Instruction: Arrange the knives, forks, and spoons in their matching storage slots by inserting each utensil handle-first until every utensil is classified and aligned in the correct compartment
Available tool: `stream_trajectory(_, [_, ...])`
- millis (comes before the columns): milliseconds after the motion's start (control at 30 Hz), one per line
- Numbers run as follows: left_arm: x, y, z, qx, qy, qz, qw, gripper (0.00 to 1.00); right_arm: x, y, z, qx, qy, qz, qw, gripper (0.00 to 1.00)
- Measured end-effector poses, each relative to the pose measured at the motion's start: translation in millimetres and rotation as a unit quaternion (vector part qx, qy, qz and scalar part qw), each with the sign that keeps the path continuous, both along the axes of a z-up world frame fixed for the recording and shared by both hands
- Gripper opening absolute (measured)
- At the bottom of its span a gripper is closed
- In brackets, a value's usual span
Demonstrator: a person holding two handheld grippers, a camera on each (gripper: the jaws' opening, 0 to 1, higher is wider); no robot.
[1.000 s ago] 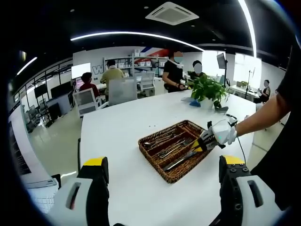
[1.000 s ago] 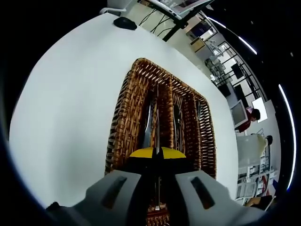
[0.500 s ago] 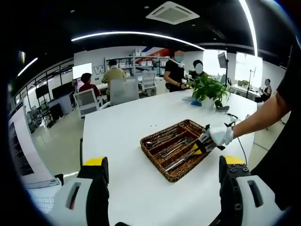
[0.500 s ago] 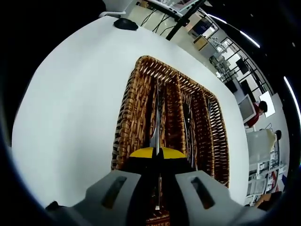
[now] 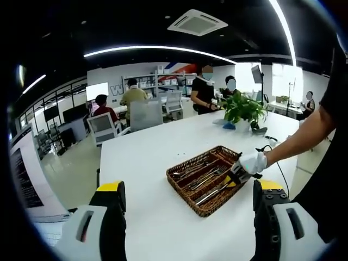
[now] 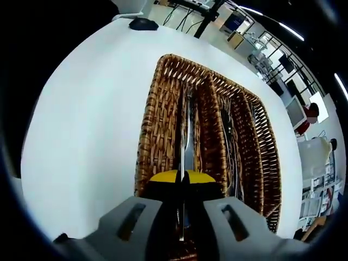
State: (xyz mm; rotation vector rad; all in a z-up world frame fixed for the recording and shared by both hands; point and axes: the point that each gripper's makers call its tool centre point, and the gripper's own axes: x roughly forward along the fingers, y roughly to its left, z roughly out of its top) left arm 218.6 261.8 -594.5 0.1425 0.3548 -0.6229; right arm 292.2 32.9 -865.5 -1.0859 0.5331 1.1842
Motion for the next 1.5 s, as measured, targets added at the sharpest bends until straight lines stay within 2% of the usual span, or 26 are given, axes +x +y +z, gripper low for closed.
stream_trajectory(133, [-0.9, 0.3, -1.2, -0.001, 0.001, -0.001, 1.0, 1.0, -0.1, -1.3, -2.9, -0.012, 0.01, -0.004, 0.9999, 0.03])
stream_trajectory(367, [-3.0, 3.2, -3.5, -0.001, 0.0, 0.001, 1.0, 1.0, 2.2, -2.4, -6.8, -0.002, 0.041, -0.019, 0.999, 0.03])
stream_trajectory(567, [-5.3, 2.1, -8.7, -0.002, 0.007, -0.001, 1.0, 1.0, -1.9, -1.1, -5.3, -0.02, 0.037, -0.008, 0.9991, 0.04])
stream_trajectory(800, [-5.3, 4.7, -12.8, 0.001, 0.016, -0.004, 0.9999, 1.0, 1.9, -1.4, -1.0, -0.01, 0.042, -0.026, 0.9988, 0.08])
stream_trajectory(933, [-3.4, 5.4, -11.4, 0.002, 0.015, -0.004, 0.9999, 1.0, -1.8, -0.5, 2.1, 0.0, 0.052, -0.021, 0.9984, 0.04])
stream_trajectory(967, [-2.8, 5.5, -11.3, 0.002, 0.015, -0.005, 0.9999, 1.0, -1.5, 0.2, 2.8, 0.001, 0.044, -0.013, 0.999, 0.04])
stream_trajectory(1033, [-2.3, 5.2, -11.2, 0.002, 0.015, -0.005, 0.9999, 1.0, -1.3, -1.8, 2.8, 0.002, 0.055, -0.03, 0.9981, 0.03])
stream_trajectory(1267, [-1.4, 4.9, -11.2, 0.002, 0.015, -0.007, 0.9999, 1.0, -2.0, -1.8, 1.6, -0.006, 0.056, -0.015, 0.9983, 0.03])
stream_trajectory(1367, [-1.2, 5.3, -12.8, 0.003, 0.016, -0.007, 0.9998, 1.0, -2.6, -1.3, 1.7, -0.032, 0.041, 0.016, 0.9985, 0.04])
stream_trajectory(1467, [-1.5, 4.9, -15.5, 0.003, 0.023, -0.007, 0.9997, 1.0, -7.4, 1.8, 6.9, -0.041, 0.048, 0.04, 0.9972, 0.03])
stream_trajectory(1500, [-1.8, 4.5, -16.5, 0.005, 0.023, -0.008, 0.9997, 1.0, -9.5, 2.3, 9.1, -0.041, 0.06, 0.041, 0.9965, 0.03])
